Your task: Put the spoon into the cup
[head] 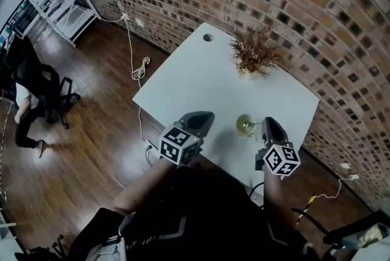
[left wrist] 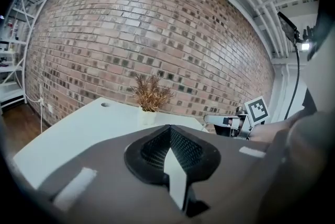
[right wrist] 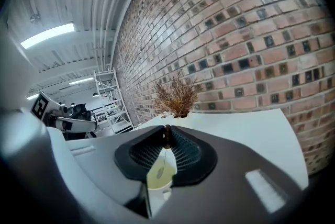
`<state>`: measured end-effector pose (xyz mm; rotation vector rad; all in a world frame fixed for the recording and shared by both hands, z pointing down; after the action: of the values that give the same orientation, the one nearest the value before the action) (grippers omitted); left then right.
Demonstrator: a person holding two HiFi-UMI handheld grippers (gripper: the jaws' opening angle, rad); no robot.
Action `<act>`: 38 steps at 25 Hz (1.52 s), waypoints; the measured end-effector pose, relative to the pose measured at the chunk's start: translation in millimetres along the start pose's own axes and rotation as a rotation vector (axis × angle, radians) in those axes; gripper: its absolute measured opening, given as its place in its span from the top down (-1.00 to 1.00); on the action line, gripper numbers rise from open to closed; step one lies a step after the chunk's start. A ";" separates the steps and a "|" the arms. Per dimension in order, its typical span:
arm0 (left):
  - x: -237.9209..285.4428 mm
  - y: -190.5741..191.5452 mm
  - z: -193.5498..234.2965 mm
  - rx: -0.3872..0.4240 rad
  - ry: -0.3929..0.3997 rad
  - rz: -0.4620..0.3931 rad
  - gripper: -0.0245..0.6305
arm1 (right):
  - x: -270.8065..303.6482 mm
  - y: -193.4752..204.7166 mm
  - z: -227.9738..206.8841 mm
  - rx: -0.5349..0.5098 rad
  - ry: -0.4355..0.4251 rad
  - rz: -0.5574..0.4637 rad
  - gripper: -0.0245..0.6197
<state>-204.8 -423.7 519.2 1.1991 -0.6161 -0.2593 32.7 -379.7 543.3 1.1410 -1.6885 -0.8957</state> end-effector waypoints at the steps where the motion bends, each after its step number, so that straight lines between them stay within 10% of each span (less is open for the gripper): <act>1: 2.4 3.7 0.5 -0.004 0.002 0.009 0.94 | 2.2 6.1 -2.1 0.005 0.001 0.012 0.77; 38: 21.8 16.5 -40.6 0.036 -0.009 0.065 0.94 | 28.2 65.2 -18.7 -0.029 -0.059 0.194 0.67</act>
<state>-166.0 -396.8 532.0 1.2104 -0.6684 -0.1993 24.9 -387.2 615.9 0.9213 -1.7944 -0.8353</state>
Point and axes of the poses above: the fingertips, and each gripper's own axes: x forward along the fingers, z to its left, y out of its underside, the point moved 4 cm from there along -x, backward along the fingers, and after that the axes turned 3 degrees about x, right-handed, at the moved point
